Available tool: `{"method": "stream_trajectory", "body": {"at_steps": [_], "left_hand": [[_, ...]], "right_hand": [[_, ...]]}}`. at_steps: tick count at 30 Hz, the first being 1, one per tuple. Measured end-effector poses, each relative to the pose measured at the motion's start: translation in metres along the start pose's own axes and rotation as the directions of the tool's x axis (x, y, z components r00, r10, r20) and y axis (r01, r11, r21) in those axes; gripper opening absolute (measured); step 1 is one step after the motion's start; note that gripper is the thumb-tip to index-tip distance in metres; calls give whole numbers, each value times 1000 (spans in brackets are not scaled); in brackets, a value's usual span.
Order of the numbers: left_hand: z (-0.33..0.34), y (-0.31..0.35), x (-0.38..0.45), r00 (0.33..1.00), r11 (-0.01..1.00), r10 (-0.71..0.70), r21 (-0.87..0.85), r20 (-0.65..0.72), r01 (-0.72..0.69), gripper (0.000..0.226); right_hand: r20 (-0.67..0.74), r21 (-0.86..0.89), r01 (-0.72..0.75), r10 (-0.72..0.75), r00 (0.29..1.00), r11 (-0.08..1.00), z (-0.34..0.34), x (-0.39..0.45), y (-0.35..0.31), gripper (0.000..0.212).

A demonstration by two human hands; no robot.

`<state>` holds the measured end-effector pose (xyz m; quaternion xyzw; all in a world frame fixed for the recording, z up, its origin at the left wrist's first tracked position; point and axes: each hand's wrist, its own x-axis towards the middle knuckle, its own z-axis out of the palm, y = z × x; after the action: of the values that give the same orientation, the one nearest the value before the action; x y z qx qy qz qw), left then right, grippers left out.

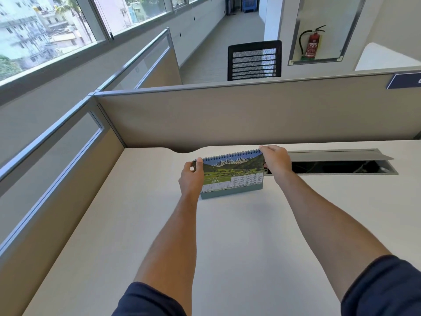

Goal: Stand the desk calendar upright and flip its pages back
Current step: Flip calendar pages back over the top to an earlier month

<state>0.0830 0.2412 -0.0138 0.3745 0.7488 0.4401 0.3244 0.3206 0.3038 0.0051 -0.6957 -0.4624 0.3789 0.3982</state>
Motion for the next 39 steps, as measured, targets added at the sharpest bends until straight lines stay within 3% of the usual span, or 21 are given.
{"method": "stream_trajectory", "body": {"at_steps": [3, 7, 12, 18, 25, 31, 33, 36, 39], "left_hand": [[3, 0, 2, 998, 996, -60, -64, -4, 59, 38], [6, 1, 10, 989, 981, -142, -131, 31, 145, 38], [3, 1, 15, 970, 956, -231, -169, 71, 240, 67], [-4, -1, 20, 958, 923, -243, -266, 153, 277, 58], [-8, 3, 12, 957, 926, -176, -292, 231, 241, 53], [-7, 7, 5, 948, 920, -164, -304, 271, 247, 54], [-6, 7, 5, 945, 909, -175, -323, 276, 263, 57], [-5, 6, 9, 947, 886, -193, -369, 257, 281, 72], [-8, 6, 11, 941, 862, -229, -397, 248, 314, 85]], "right_hand": [[14, 15, 9, -9, 1000, 1000, 1, 1, -3, 19], [6, 122, 21, -22, 1000, 992, 2, 1, -4, 17], [-32, 189, 76, -71, 997, 979, 5, 3, -10, 20], [-74, 302, 83, -63, 995, 950, 4, 5, -3, 9], [10, 431, 62, -74, 997, 900, 1, 5, 6, 31], [102, 484, 13, -71, 992, 875, 0, 5, 3, 24], [120, 508, -5, -65, 991, 861, -1, 5, 3, 20], [145, 570, -38, -55, 988, 821, -2, 5, 5, 39], [164, 604, -75, -32, 986, 793, -6, 9, 6, 42]]}}
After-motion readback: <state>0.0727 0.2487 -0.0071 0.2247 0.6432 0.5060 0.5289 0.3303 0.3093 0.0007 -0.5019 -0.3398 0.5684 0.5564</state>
